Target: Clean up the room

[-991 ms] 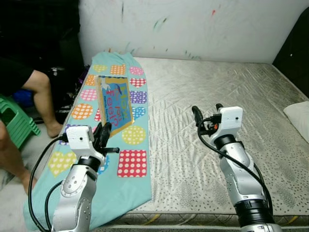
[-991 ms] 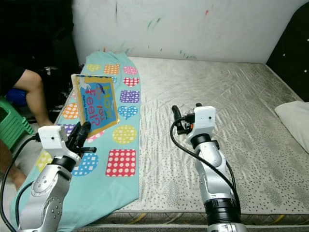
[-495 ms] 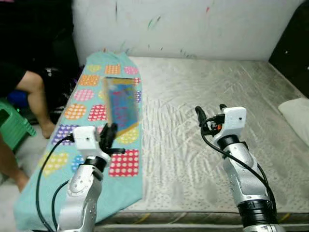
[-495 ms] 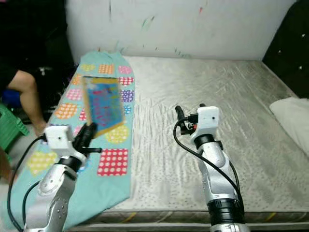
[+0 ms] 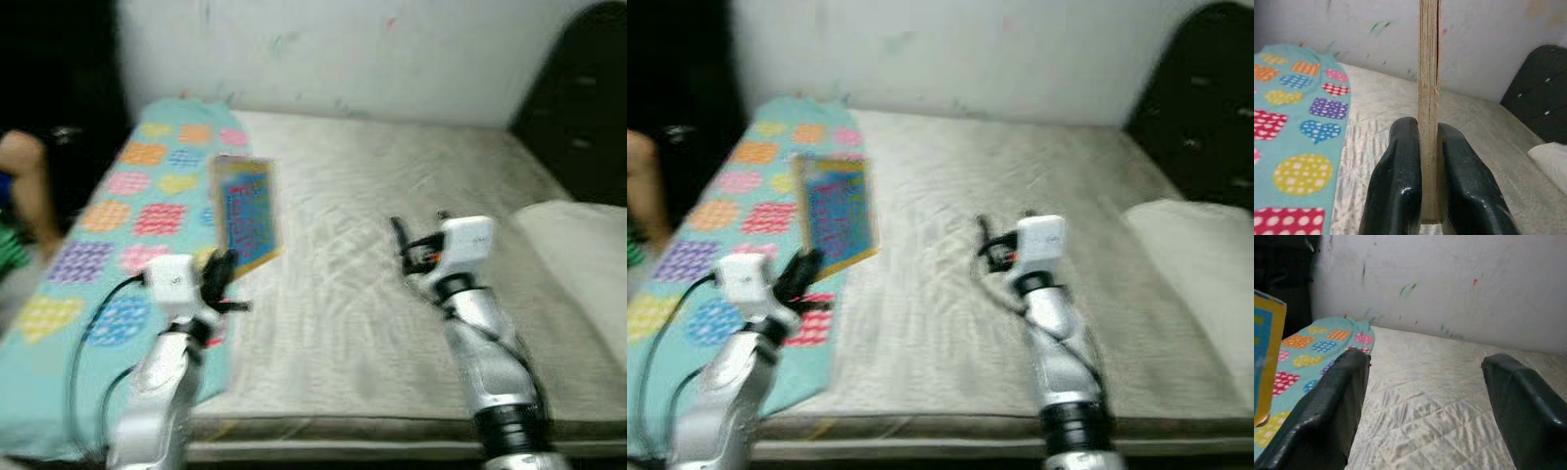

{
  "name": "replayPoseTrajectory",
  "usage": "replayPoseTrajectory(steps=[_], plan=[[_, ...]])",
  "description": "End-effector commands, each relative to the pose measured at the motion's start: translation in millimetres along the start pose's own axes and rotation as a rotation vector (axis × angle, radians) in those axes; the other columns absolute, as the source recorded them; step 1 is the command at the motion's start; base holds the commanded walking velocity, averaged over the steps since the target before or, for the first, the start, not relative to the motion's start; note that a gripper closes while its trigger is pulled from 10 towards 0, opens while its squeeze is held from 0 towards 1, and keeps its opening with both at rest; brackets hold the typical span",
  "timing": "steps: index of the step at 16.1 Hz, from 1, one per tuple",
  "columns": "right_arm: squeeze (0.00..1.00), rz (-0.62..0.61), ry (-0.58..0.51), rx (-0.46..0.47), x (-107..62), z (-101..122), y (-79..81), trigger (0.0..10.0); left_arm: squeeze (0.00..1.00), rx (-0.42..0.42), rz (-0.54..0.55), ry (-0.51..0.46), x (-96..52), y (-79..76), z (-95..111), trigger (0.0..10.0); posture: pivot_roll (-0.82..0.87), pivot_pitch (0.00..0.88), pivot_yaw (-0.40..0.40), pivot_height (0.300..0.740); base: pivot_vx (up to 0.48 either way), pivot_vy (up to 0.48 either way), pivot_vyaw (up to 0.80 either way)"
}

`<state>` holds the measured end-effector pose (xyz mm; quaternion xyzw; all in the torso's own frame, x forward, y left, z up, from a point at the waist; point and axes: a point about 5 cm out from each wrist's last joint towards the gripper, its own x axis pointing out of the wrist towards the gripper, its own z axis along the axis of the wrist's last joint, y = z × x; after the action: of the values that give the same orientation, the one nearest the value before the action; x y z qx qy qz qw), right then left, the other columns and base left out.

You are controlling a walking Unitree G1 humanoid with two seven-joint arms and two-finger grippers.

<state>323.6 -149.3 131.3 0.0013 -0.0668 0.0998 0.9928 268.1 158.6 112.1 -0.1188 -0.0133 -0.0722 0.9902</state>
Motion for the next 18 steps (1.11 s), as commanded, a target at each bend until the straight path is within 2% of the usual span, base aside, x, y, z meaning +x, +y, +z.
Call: replayPoseTrajectory(steps=[1, 5, 15, 18], plan=[[0.00, -0.019, -0.010, -0.014, 0.2, 4.0, -9.2, 10.0, 0.00, -0.003, -0.033, -0.046, 4.3, -9.0, 9.0, 10.0, -0.09, 0.000, -0.050, 0.740, 0.000, -0.386, 0.00], [0.00, -0.015, -0.010, -0.016, 0.4, 4.0, -9.3, 10.0, 0.00, 0.001, -0.033, -0.047, 4.4, -9.7, 8.6, 10.0, -0.09, 0.000, -0.052, 0.740, 0.000, -0.360, 0.00], [0.00, -0.014, -0.014, 0.004, 3.9, 4.4, -8.9, 10.0, 0.00, -0.008, -0.017, -0.065, 7.2, -8.0, 10.1, 10.0, -0.08, 0.000, -0.053, 0.740, 0.000, 0.000, 0.00], [0.00, -0.004, -0.022, -0.029, 4.9, 5.6, -6.9, 10.0, 0.00, 0.003, -0.020, -0.066, 7.9, -8.1, 10.2, 10.0, -0.08, 0.000, -0.052, 0.740, 0.000, 0.000, 0.00]])
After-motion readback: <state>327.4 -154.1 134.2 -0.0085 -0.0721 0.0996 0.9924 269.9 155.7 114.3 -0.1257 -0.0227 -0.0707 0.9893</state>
